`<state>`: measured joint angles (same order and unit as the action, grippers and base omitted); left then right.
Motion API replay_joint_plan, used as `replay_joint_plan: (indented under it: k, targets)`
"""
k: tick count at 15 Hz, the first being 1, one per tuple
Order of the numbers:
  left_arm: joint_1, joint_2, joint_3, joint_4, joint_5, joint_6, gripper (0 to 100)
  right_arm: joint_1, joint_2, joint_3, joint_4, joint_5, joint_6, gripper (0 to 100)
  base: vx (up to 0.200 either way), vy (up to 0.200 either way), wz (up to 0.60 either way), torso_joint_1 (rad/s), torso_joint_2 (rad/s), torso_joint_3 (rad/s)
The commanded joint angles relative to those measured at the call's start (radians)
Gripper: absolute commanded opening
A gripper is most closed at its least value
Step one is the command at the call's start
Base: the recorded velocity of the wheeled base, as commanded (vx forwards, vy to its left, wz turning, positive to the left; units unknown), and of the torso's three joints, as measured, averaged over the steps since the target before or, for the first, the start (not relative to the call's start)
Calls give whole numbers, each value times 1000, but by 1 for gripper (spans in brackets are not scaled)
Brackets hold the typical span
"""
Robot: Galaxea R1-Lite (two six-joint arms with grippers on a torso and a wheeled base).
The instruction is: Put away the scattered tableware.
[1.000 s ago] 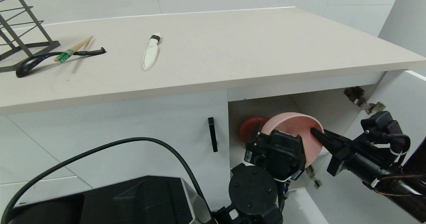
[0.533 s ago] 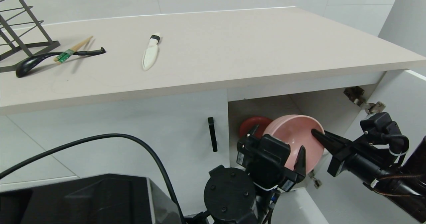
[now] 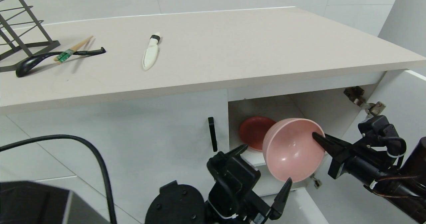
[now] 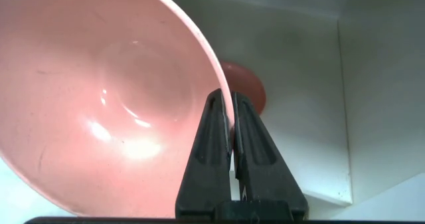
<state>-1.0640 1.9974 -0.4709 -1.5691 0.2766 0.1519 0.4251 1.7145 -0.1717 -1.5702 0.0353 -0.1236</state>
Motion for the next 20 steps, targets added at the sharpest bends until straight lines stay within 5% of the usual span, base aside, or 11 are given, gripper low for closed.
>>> replay_joint_plan:
  k: [1, 5, 7, 12, 14, 16, 20]
  targets:
    - [-1, -158, 144, -2, -85, 0, 100, 0, 14, 9, -1, 0, -1, 0, 0, 0, 0, 0, 0, 0]
    - [-1, -351, 370, -2, -91, -94, 100, 0, 20, 12, -1, 0, 35, 0, 0, 0, 0, 0, 0, 0]
    - [-1, -451, 465, -2, -91, -94, 100, 0, 27, 17, -1, 0, 45, 0, 0, 0, 0, 0, 0, 0]
    - [41, -701, 471, -2, -85, -87, 100, -25, 126, 41, -1, 0, 113, 0, 0, 0, 0, 0, 0, 0]
    - [108, -813, 471, 54, -76, -89, 100, -34, 148, 37, -1, 0, 187, 0, 0, 0, 0, 0, 0, 0]
    - [188, -911, 471, 210, -79, -91, 100, -34, 149, 38, -1, 0, 220, 0, 0, 0, 0, 0, 0, 0]
    - [457, -1131, 471, 492, -91, -94, 100, -31, 120, -12, -1, 0, 323, 0, 0, 0, 0, 0, 0, 0]
